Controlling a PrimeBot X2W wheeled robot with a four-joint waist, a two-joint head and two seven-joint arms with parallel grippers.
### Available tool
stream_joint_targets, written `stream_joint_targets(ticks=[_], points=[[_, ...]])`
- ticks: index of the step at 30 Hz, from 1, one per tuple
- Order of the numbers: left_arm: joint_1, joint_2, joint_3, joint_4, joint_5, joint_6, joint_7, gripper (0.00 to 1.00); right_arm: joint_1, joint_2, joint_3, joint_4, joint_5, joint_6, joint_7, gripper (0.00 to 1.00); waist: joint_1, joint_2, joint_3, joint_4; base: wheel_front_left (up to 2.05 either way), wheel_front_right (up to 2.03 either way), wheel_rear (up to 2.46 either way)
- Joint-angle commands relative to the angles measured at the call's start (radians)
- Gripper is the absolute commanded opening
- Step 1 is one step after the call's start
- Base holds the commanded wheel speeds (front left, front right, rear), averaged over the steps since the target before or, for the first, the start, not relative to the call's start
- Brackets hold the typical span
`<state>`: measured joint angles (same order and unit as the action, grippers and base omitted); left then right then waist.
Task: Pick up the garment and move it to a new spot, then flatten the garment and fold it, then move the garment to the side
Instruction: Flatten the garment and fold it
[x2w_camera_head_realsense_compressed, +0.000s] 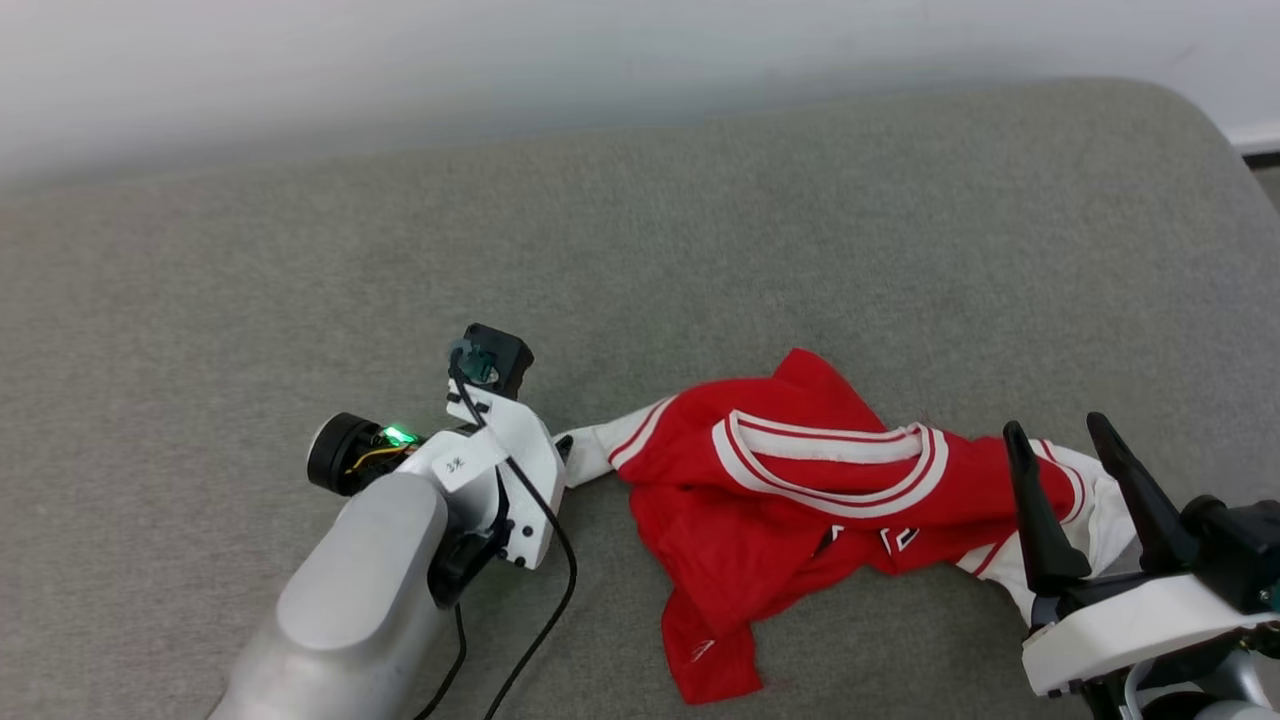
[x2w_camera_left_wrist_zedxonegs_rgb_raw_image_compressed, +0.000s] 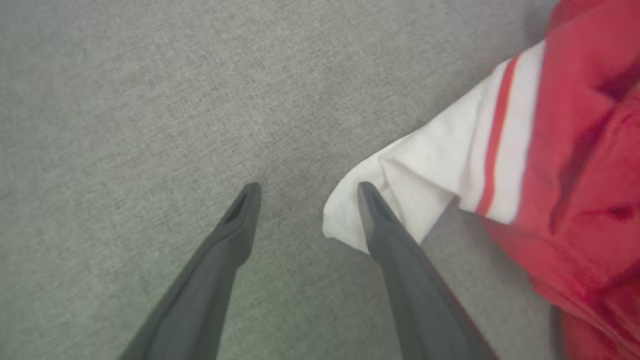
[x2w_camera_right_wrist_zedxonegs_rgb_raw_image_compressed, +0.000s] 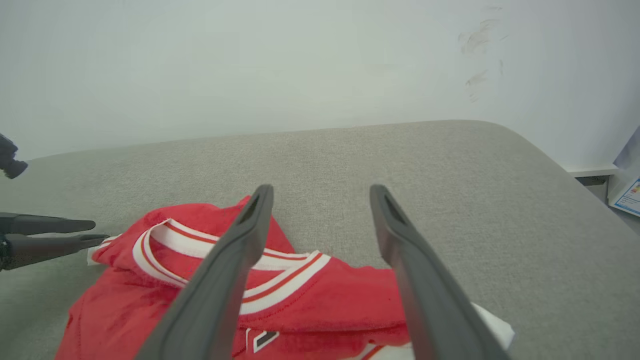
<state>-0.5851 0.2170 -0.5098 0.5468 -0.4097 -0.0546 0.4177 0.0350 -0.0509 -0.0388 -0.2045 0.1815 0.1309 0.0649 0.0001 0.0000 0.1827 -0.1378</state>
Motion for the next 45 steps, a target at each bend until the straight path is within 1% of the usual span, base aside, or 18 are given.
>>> stream_joint_targets(ticks=[1, 4, 7, 8, 9, 12, 13, 18, 20, 24, 25, 28, 32, 37, 42, 45], points=[[-0.023, -0.002, -0.007, 0.025, -0.003, -0.008, 0.025, 1.0, -0.016, 0.001, 0.002, 0.005, 0.007, 0.0, -0.009, 1.0, -0.0001, 0.0, 0.046, -0.021, 0.0, 0.0, 0.0], [-0.051, -0.007, -0.03, 0.084, -0.007, -0.028, 0.076, 1.0, -0.026, 0.001, 0.009, 0.02, 0.017, 0.0, -0.023, 1.0, -0.0001, 0.0, 0.068, -0.03, 0.0, 0.0, 0.0], [-0.047, -0.015, -0.073, 0.138, -0.006, -0.046, 0.136, 1.0, -0.037, 0.001, 0.008, 0.032, 0.025, 0.0, -0.032, 1.0, -0.0001, 0.0, 0.083, -0.033, 0.0, 0.0, 0.0], [-0.043, -0.017, -0.091, 0.153, -0.004, -0.055, 0.156, 0.84, -0.038, 0.001, 0.007, 0.037, 0.029, 0.0, -0.033, 1.0, -0.0001, 0.0, 0.085, -0.033, 0.0, 0.0, 0.0], [-0.036, -0.023, -0.111, 0.167, -0.009, -0.062, 0.178, 0.49, -0.039, 0.001, 0.005, 0.04, 0.03, 0.0, -0.037, 1.0, -0.0001, 0.0, 0.086, -0.033, 0.0, 0.0, 0.0], [-0.025, -0.032, -0.174, 0.179, -0.018, -0.079, 0.232, 0.2, -0.048, 0.001, 0.001, 0.05, 0.033, 0.0, -0.039, 1.0, -0.0001, 0.0, 0.087, -0.029, 0.0, 0.0, 0.0], [-0.024, -0.029, -0.2, 0.175, -0.015, -0.082, 0.243, 0.0, -0.049, 0.001, 0.0, 0.052, 0.033, 0.0, -0.04, 1.0, -0.0001, 0.0, 0.086, -0.027, 0.0, 0.0, 0.0], [-0.025, -0.001, -0.299, 0.148, -0.033, -0.087, 0.277, 0.0, -0.054, 0.001, 0.0, 0.063, 0.04, 0.0, -0.038, 1.0, -0.0001, 0.0, 0.072, -0.014, 0.0, 0.0, 0.0], [-0.04, 0.014, -0.317, 0.141, -0.035, -0.087, 0.251, 0.0, -0.056, 0.001, 0.003, 0.067, 0.041, 0.0, -0.037, 1.0, -0.0001, 0.0, 0.065, -0.009, 0.0, 0.0, 0.0], [-0.071, 0.035, -0.292, 0.118, -0.031, -0.071, 0.173, 0.0, -0.049, 0.001, -0.007, 0.074, 0.043, 0.0, -0.032, 1.0, -0.0001, 0.0, 0.041, 0.002, 0.0, 0.0, 0.0], [-0.071, 0.035, -0.292, 0.118, -0.031, -0.071, 0.173, 0.0, -0.049, 0.001, -0.007, 0.074, 0.043, 0.0, -0.032, 1.0, -0.0001, 0.0, 0.041, 0.002, 0.0, 0.0, 0.0], [-0.084, 0.059, -0.265, 0.081, -0.028, -0.045, 0.117, 0.0, -0.032, 0.001, -0.021, 0.074, 0.043, 0.0, -0.029, 1.0, -0.0001, 0.0, 0.02, 0.015, 0.0, 0.0, 0.0], [-0.066, 0.1, -0.229, 0.001, -0.031, -0.003, 0.062, 0.0, -0.015, 0.001, -0.04, 0.067, 0.047, 0.0, -0.023, 1.0, -0.0001, 0.0, -0.008, 0.037, 0.0, 0.0, 0.0], [0.009, 0.182, -0.166, -0.127, -0.059, 0.068, 0.033, 0.0, 0.001, 0.001, -0.06, 0.063, 0.052, 0.0, -0.015, 1.0, -0.0001, 0.0, -0.038, 0.066, 0.0, 0.0, 0.0], [0.152, 0.26, -0.08, -0.263, -0.116, 0.17, 0.023, 0.0, 0.016, 0.001, -0.069, 0.062, 0.058, 0.0, -0.012, 1.0, -0.0001, 0.0, -0.065, 0.087, 0.0, 0.0, 0.0], [0.265, 0.288, -0.023, -0.327, -0.165, 0.237, 0.006, 0.0, 0.028, 0.001, -0.076, 0.066, 0.059, 0.0, -0.009, 1.0, -0.0001, 0.0, -0.077, 0.096, 0.0, 0.0, 0.0]])
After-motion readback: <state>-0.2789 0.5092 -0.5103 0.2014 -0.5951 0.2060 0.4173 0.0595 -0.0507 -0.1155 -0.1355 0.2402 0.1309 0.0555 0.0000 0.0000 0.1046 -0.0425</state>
